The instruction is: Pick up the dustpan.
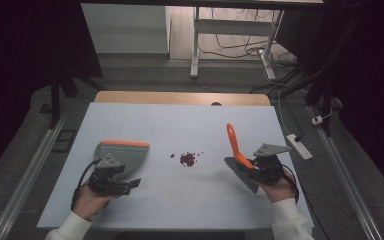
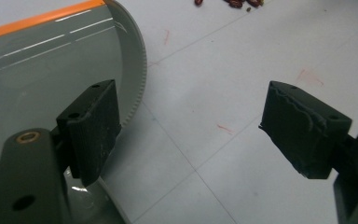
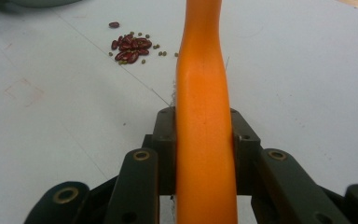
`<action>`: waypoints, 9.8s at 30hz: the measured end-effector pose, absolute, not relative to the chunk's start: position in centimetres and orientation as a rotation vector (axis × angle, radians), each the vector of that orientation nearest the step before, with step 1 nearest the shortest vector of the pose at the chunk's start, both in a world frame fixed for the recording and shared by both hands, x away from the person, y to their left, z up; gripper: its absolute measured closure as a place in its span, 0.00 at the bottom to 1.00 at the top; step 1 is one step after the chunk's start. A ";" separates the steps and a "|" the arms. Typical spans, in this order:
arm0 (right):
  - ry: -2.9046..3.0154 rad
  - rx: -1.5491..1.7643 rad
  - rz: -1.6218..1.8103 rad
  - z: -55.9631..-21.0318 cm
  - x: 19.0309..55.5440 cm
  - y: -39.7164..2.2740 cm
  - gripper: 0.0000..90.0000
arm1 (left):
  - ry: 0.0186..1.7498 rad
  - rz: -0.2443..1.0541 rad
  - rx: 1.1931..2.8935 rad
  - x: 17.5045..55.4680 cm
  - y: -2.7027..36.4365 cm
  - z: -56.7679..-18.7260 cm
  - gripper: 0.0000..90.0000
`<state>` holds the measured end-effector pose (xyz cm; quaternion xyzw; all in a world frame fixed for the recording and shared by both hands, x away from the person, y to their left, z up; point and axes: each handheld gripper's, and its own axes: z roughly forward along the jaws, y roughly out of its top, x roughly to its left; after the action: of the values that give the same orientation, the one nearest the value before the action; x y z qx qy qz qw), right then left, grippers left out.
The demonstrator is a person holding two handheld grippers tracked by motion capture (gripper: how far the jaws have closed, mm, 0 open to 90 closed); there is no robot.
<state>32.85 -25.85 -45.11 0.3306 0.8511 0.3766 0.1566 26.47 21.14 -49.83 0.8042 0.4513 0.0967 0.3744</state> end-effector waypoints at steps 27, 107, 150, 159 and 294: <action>2.404 0.924 1.117 -44.5 32.5 -25.5 0.78 | 1.112 0.199 2.069 26.8 20.7 -49.4 0.22; 2.414 0.879 1.033 -45.3 31.9 -24.7 0.78 | 1.707 0.020 1.963 27.7 25.0 -51.6 0.28; 2.412 0.881 1.019 -45.4 32.0 -24.7 0.78 | 1.741 0.024 1.853 28.0 25.8 -52.2 0.69; 2.411 0.876 1.017 -45.4 32.0 -24.7 0.78 | 1.676 0.072 1.820 27.6 26.7 -51.8 0.69; 2.399 0.945 1.021 -47.1 41.2 -17.4 0.78 | 0.842 -0.169 2.457 31.4 23.2 -49.9 0.69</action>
<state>41.16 -17.44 -47.08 0.3349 0.8504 0.3620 0.1832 31.42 23.23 -49.90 0.9099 0.3120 -0.0626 0.2660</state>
